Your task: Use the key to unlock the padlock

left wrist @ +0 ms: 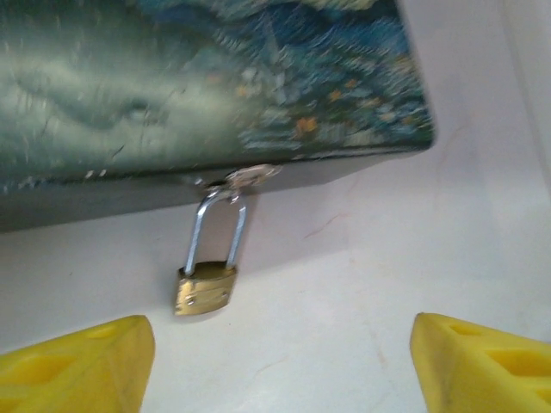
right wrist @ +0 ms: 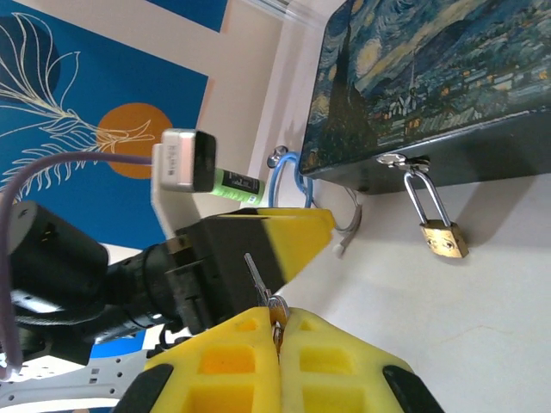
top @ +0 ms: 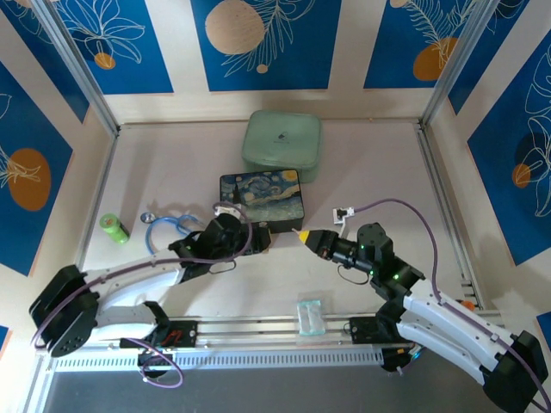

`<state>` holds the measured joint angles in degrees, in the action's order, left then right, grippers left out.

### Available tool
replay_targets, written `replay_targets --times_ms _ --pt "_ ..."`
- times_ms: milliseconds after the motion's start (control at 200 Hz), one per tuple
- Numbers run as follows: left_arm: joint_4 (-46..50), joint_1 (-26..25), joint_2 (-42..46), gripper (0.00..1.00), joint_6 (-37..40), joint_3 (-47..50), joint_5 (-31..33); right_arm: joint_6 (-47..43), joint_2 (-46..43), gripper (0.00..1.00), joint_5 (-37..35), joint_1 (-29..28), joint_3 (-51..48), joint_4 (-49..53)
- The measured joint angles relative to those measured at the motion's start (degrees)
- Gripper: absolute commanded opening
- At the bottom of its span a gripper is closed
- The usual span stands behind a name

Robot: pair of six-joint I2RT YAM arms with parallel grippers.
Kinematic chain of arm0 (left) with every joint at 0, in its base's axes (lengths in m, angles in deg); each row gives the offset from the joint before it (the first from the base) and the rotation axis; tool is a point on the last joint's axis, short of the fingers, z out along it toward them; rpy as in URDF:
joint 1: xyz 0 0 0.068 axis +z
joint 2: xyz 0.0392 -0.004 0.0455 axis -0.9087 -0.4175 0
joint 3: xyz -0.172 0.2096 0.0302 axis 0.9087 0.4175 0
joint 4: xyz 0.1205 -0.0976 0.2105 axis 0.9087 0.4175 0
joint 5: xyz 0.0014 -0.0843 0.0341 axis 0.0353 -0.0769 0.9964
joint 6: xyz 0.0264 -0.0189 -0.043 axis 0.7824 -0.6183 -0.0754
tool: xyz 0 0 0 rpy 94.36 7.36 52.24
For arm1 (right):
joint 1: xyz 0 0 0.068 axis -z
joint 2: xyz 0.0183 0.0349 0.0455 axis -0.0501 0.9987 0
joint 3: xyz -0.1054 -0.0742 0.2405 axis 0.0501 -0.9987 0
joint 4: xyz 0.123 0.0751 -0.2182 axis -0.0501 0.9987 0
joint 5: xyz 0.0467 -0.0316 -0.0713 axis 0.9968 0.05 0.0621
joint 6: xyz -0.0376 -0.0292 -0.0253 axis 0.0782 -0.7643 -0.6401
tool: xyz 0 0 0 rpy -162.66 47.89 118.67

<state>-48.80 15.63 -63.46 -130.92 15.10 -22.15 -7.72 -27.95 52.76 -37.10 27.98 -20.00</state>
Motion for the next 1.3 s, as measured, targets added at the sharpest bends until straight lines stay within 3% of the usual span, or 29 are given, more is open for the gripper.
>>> replay_targets --times_ms 235,475,705,941,1106,1301 --pt "-1.60 -0.02 -9.33 0.63 2.38 -1.57 -0.09 0.00 -0.87 0.00 -0.59 0.37 -1.51 1.29" --pt "-4.39 -0.07 -14.88 0.60 2.64 -2.36 0.63 0.02 -2.34 0.00 -0.81 0.48 -3.04 1.79" --pt "-6.60 -0.13 -16.76 0.51 2.99 -2.69 1.70 0.02 -2.38 0.00 -1.05 0.63 -4.11 2.32" --pt "-7.85 -0.24 -18.93 0.48 2.86 -2.89 1.75 0.02 -2.64 0.00 -1.25 0.72 -4.79 2.40" --pt "-7.61 -0.83 -19.61 0.35 2.25 -3.28 2.01 0.04 -2.64 0.00 -1.27 0.74 -4.98 2.10" --pt "-8.46 -1.49 -20.26 0.34 0.90 -3.28 2.58 0.26 -2.62 0.00 -1.42 0.74 -5.68 2.10"
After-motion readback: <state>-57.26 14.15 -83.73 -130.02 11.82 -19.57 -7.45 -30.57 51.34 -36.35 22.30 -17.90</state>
